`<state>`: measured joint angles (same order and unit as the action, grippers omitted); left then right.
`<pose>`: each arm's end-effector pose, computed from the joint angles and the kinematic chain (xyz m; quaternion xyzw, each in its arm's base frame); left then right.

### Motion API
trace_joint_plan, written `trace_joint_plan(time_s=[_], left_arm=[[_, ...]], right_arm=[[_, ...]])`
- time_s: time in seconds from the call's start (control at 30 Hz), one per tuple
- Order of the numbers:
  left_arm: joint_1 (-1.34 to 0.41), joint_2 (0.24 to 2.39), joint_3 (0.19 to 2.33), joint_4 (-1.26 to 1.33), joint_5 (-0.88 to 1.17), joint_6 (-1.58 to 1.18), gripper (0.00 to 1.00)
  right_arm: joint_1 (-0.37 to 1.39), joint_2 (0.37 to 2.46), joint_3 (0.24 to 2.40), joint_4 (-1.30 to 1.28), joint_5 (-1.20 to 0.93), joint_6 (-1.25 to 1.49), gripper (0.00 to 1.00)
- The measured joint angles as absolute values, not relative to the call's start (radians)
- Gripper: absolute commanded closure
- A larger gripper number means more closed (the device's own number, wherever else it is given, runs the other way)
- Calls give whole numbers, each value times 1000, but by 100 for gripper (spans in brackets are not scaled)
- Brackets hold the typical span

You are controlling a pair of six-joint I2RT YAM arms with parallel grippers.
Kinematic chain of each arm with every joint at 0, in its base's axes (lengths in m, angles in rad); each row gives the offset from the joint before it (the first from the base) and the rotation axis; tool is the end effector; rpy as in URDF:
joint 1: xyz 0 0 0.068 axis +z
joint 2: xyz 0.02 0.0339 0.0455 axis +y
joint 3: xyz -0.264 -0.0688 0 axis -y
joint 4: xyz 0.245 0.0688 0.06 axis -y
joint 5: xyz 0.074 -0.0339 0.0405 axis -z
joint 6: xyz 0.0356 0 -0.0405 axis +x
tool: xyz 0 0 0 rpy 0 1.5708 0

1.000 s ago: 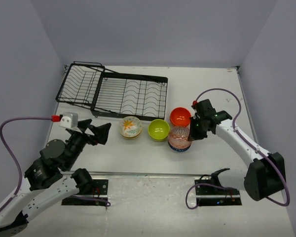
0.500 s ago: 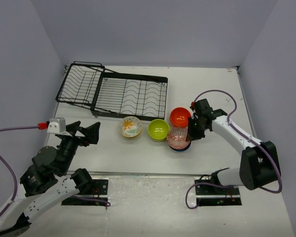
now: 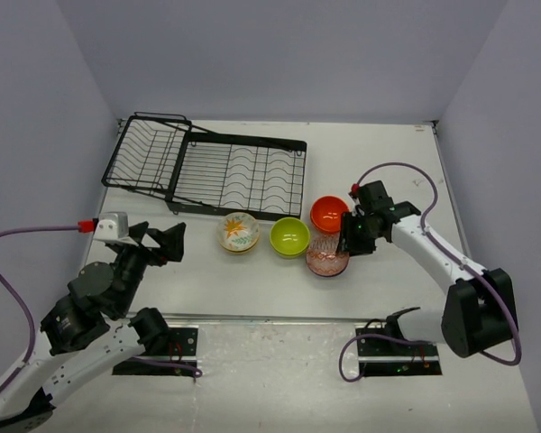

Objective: Unload the bowls from the dish rack

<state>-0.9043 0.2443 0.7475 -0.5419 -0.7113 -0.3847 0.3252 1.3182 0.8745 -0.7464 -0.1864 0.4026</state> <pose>0.0494 -0.0253 0.3442 -0.0598 0.7149 -0.1899 0.6703 0.2268 0.0834 0.2170 0.0202 0.9776 0.1524 0.1435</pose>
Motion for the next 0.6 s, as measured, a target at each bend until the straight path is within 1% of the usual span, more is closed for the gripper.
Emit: trace_joint_plan(time_s=[0.1,0.2,0.23,0.3,0.33,0.6], left_arm=[[-904,248,748,-542,-711,-385,0],[-904,255,748,-541,-710,-385,0],[-904,258,748,-541,-709,-385,0],[-904,265,748,-541,-707,-385,0],[-904,267,748,-541,-706,-385,0],[-904,280,748,-540,-703,-385,0]], right_arm=[[325,1294,875,-751,-184,403,61],[325,1262,875,-762,-178,402,73],[325,1253,875,-765,-176,402,78],[324,1242,875,-773,-175,400,82],[323,1240,875,-777,-175,399,86],[322,1236,875,-799,-164,404,86]])
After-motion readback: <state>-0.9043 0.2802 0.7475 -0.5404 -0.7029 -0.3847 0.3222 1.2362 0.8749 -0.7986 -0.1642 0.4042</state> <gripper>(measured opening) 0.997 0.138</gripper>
